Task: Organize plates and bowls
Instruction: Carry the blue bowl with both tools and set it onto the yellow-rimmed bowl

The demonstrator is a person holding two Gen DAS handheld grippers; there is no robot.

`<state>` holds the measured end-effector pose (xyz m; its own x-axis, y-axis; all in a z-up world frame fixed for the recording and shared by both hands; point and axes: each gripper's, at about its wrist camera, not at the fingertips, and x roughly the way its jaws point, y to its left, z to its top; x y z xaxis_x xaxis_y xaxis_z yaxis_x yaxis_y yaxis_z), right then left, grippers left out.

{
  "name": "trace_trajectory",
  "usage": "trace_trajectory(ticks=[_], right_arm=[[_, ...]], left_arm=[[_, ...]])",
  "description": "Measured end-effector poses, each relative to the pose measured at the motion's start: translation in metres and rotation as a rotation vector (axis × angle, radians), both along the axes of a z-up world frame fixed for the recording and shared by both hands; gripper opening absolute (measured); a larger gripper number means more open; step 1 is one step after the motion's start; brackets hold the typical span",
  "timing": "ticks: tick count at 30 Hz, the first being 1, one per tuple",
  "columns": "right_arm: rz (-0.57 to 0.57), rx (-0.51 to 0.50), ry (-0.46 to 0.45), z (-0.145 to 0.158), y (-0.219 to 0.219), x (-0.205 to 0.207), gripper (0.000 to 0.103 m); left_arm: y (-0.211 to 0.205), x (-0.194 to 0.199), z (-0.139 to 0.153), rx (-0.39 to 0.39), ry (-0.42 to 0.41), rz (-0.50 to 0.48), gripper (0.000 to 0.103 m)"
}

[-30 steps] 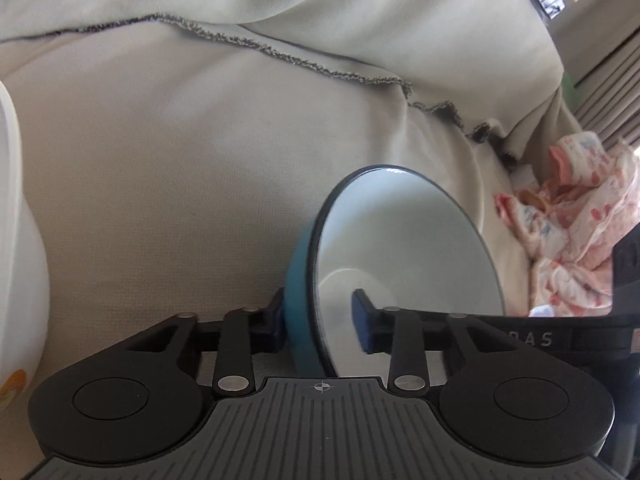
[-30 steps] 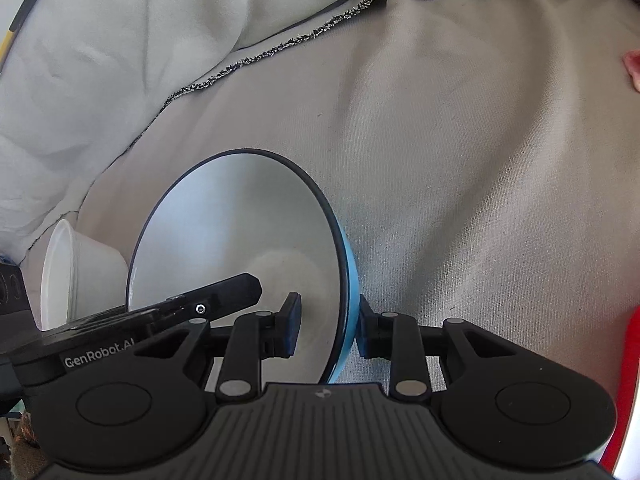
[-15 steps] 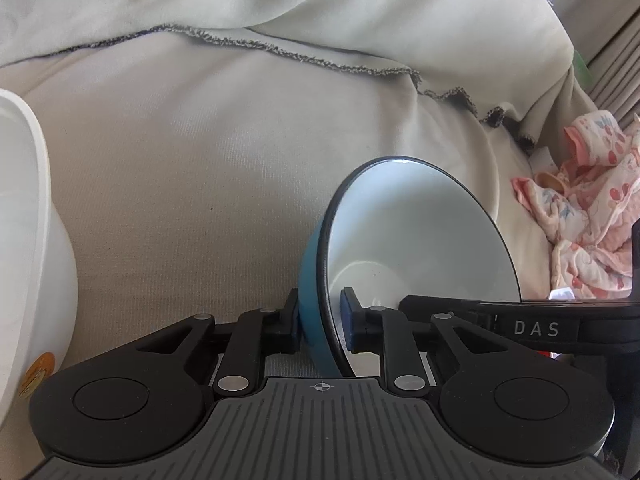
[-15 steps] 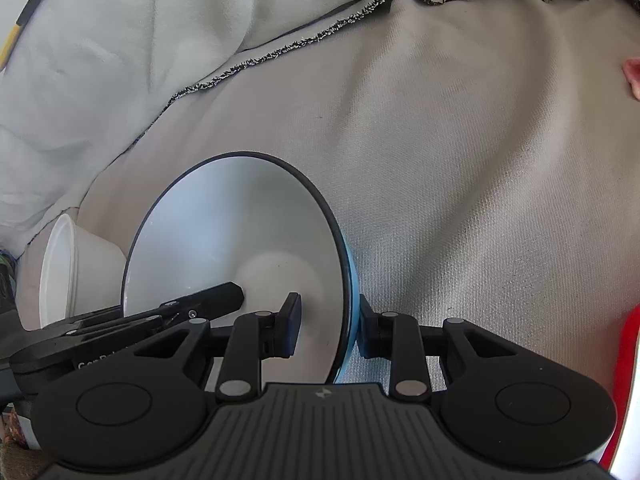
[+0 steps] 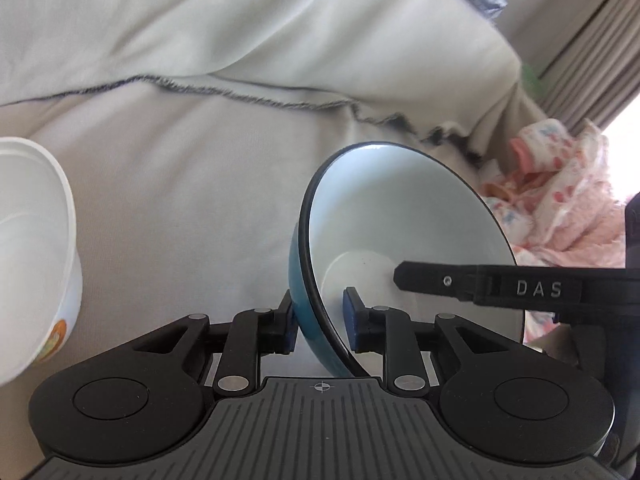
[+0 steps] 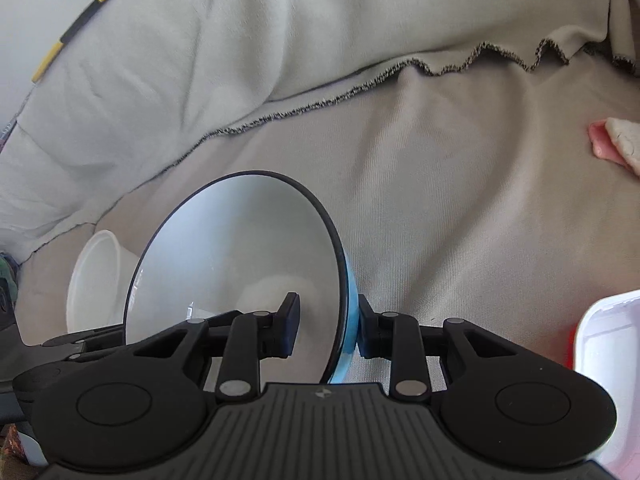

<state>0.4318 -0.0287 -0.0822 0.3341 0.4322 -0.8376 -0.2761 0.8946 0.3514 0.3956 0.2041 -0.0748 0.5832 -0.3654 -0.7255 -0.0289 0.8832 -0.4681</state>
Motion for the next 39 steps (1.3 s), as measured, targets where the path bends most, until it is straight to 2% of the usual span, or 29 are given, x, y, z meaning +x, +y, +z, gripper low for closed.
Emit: trace_trajectory(ticks=[4,9,16,19,21,24,30,32,37,39], right_arm=[[0.002,0.009,-0.025,0.026,-0.024,-0.028,0.029],[0.011,0.007,0.012,0.03,-0.062,-0.071,0.028],[0.005,-0.001,0.098,-0.008,-0.089,-0.108,0.029],[-0.031,-0.002,0.153,-0.031,-0.096,-0.108,0.029],[-0.036,0.024,0.163,-0.038,-0.099,-0.107,0.028],[-0.051,0.045,0.168,-0.036,-0.102,-0.101,0.029],[-0.058,0.029,0.139,-0.027,-0.099,-0.096,0.029],[-0.05,-0.004,0.092,-0.019,-0.096,-0.096,0.029],[-0.004,-0.07,-0.023,0.004,-0.089,-0.102,0.029],[0.01,-0.103,-0.086,0.012,-0.089,-0.109,0.03]], left_arm=[[-0.017,-0.031,0.021,-0.047,-0.032,-0.052,0.026],[-0.044,-0.063,0.019,-0.059,-0.02,-0.115,0.026],[-0.072,-0.081,-0.016,-0.039,0.06,-0.122,0.027],[-0.082,-0.079,-0.027,0.021,0.088,-0.12,0.028],[-0.085,-0.081,-0.025,0.076,0.063,-0.119,0.03],[-0.079,-0.08,-0.02,0.04,0.057,-0.133,0.037],[-0.069,-0.084,-0.016,0.002,0.051,-0.152,0.037],[-0.064,-0.086,-0.014,-0.014,0.039,-0.146,0.037],[-0.058,-0.088,-0.003,0.004,-0.013,-0.135,0.039],[-0.059,-0.088,0.001,0.039,-0.039,-0.144,0.038]])
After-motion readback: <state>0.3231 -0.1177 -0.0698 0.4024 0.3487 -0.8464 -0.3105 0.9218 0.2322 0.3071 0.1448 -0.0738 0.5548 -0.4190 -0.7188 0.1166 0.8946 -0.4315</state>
